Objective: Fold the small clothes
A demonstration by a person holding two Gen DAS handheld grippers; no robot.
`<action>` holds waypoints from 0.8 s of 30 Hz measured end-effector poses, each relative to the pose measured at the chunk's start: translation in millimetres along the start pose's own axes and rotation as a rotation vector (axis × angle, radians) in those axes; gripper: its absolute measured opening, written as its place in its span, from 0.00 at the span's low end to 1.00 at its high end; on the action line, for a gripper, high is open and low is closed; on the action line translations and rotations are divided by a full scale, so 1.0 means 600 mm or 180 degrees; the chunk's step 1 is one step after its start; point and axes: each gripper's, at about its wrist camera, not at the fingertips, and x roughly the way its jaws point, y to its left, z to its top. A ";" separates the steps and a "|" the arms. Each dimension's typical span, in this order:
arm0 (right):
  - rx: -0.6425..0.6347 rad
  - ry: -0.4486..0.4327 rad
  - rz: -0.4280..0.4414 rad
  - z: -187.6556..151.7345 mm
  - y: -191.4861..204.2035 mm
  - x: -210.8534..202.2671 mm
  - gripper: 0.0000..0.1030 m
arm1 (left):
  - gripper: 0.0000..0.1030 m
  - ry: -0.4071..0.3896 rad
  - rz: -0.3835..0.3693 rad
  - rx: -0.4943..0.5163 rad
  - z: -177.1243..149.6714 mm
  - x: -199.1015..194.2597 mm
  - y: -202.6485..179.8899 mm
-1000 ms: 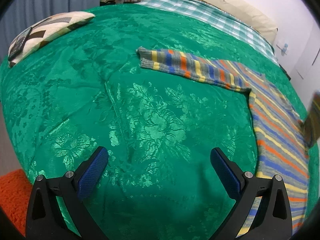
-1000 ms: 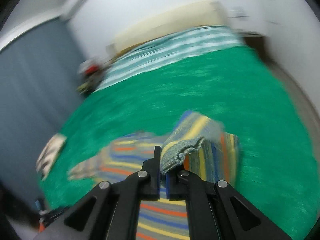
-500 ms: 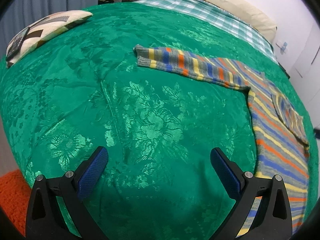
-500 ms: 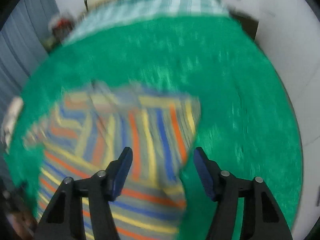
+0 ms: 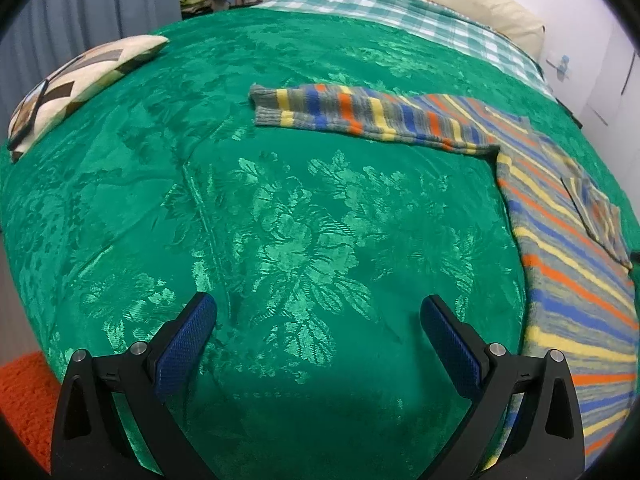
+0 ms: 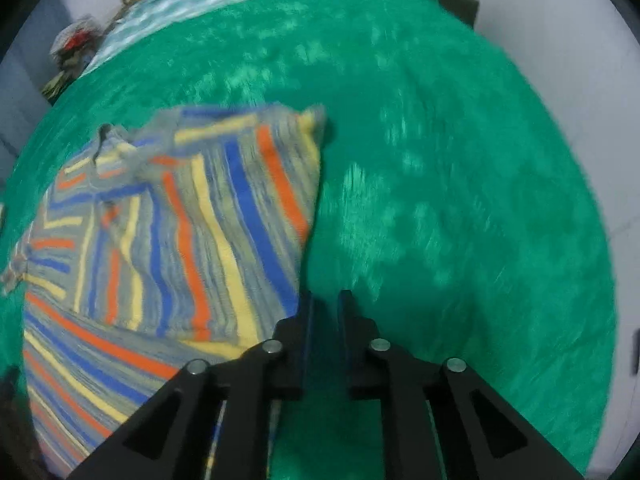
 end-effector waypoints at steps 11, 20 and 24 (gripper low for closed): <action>-0.0573 -0.0079 -0.0222 0.140 0.080 0.086 0.00 | 0.99 0.0038 0.0120 0.0195 -0.001 0.014 -0.017; 0.0053 -0.0148 -0.0195 0.153 0.023 0.092 0.53 | 0.99 0.0083 0.0061 0.0083 0.009 0.020 -0.011; -0.0333 -0.0410 -0.0035 0.100 0.052 0.011 0.53 | 0.99 0.0080 0.0076 0.0116 0.006 0.019 -0.014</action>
